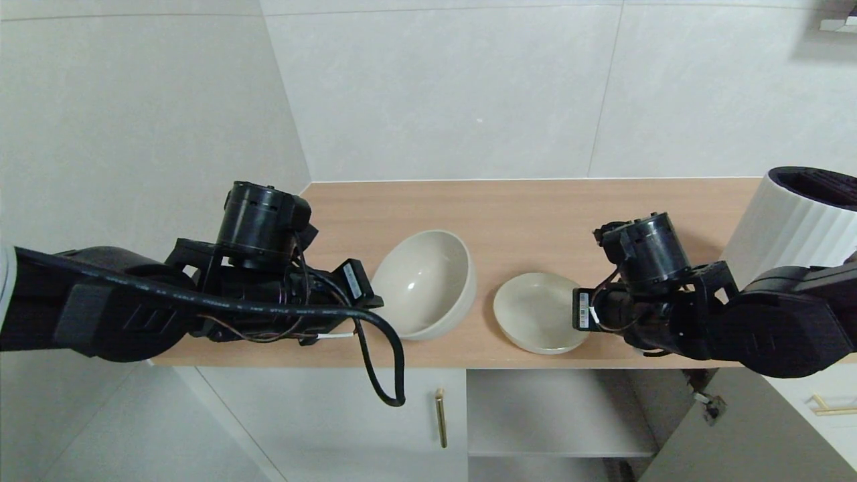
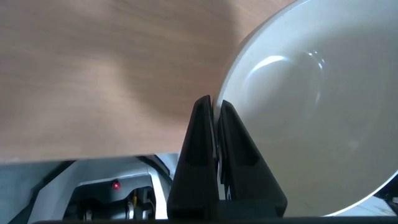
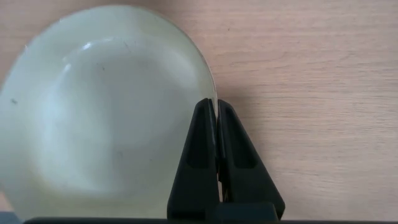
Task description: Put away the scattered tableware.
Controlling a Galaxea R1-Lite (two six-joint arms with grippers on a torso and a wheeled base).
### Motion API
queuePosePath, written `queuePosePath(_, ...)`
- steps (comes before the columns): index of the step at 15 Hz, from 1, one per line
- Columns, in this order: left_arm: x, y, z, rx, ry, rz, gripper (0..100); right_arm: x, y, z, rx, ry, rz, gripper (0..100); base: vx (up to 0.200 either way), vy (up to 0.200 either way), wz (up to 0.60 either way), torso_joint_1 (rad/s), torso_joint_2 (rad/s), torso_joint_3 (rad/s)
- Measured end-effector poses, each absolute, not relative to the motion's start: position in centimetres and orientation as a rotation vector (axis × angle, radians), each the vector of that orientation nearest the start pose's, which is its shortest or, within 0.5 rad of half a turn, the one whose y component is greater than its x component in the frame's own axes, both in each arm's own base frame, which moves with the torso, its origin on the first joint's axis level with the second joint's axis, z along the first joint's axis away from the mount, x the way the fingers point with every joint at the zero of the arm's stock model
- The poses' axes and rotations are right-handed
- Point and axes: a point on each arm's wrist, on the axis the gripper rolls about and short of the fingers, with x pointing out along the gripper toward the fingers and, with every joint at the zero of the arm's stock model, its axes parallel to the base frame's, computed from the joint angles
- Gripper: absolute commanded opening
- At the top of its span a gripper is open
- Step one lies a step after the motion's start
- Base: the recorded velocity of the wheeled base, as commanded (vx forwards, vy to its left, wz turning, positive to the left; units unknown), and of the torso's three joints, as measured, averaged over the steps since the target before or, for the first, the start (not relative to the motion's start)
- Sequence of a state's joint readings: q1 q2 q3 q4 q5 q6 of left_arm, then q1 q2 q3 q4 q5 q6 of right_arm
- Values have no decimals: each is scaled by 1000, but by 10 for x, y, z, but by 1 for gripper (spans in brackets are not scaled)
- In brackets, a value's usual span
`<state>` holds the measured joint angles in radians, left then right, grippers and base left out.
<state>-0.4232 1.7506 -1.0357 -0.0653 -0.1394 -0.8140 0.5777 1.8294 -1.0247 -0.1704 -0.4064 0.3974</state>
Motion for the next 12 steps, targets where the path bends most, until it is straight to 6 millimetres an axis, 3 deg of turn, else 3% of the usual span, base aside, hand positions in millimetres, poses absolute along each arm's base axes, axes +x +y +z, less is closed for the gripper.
queuePosePath(2,280,-129,176,-655,829,-249,0,280,172,162,92,572,59,0,0,0,0,0,0,0)
queuePosePath(5,251,-115,180,-601,815,-265,0,259,159,178,94,588,83,0,0,0,0,0,0,0)
queuePosePath(9,211,-96,192,-524,747,-316,0,208,132,202,116,742,263,0,0,0,0,0,0,0)
queuePosePath(12,198,-90,196,-509,724,-330,0,181,116,219,124,784,325,0,0,0,0,0,0,0)
